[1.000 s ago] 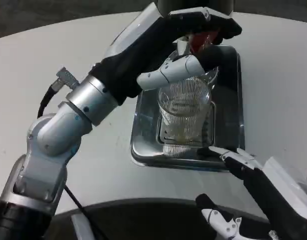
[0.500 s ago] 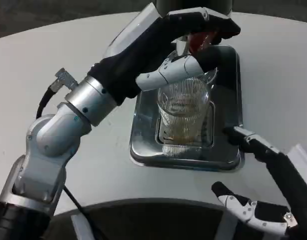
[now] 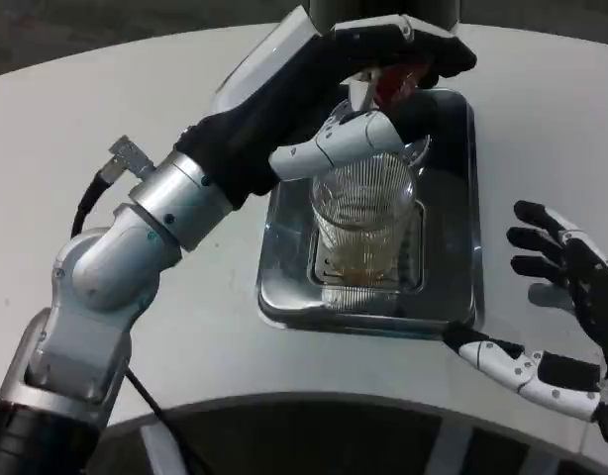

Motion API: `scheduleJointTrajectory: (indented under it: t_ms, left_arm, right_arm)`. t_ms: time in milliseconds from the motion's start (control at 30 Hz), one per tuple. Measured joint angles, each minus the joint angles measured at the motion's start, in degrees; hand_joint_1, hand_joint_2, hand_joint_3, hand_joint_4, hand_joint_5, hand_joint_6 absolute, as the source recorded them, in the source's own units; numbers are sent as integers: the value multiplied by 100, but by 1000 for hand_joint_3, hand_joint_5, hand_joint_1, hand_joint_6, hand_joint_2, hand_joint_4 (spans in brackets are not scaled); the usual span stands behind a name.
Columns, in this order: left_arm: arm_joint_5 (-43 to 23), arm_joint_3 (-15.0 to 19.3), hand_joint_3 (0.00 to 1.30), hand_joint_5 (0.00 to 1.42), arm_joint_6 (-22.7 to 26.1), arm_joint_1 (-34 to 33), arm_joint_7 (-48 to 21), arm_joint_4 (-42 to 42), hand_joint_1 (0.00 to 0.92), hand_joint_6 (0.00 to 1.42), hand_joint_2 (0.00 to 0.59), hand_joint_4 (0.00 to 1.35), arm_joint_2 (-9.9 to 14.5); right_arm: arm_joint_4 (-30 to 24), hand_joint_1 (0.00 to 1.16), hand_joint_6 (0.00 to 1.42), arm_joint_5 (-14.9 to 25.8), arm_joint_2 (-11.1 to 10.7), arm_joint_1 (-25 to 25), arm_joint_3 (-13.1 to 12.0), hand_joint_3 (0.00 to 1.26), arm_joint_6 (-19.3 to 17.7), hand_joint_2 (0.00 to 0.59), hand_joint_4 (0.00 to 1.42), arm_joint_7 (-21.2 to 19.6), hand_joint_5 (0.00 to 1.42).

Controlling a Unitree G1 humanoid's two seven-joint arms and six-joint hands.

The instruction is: Grasp the cup under the faucet to collect the drink, then remove the cup.

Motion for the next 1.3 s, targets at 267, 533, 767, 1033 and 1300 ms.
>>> scheduleJointTrajectory:
  t_ms: [267,533,767,1033,1300]
  left_arm:
    - [105,-9,444,424,1,12,30,-45,0,311,54,366,-2]
    - [135,-9,444,424,1,16,66,-51,0,311,54,366,-19]
    - [146,-13,444,424,7,20,80,-52,0,311,54,366,-29]
    - [171,-19,444,424,8,20,136,-56,0,311,54,366,-36]
    - [175,-43,444,424,8,12,161,-42,0,311,54,366,-49]
  right_arm:
    - [848,953,277,660,27,-182,4,144,-1014,164,174,-614,237]
    - [1798,941,271,990,113,-373,71,133,-1728,154,161,-1036,235]
    - [2768,930,274,994,152,-825,103,132,-2267,151,161,-1380,235]
    - [3421,924,282,973,169,-1259,107,132,-2546,148,171,-1676,238]
    - [4058,921,285,930,196,-1734,198,122,-2705,146,184,-1907,248]
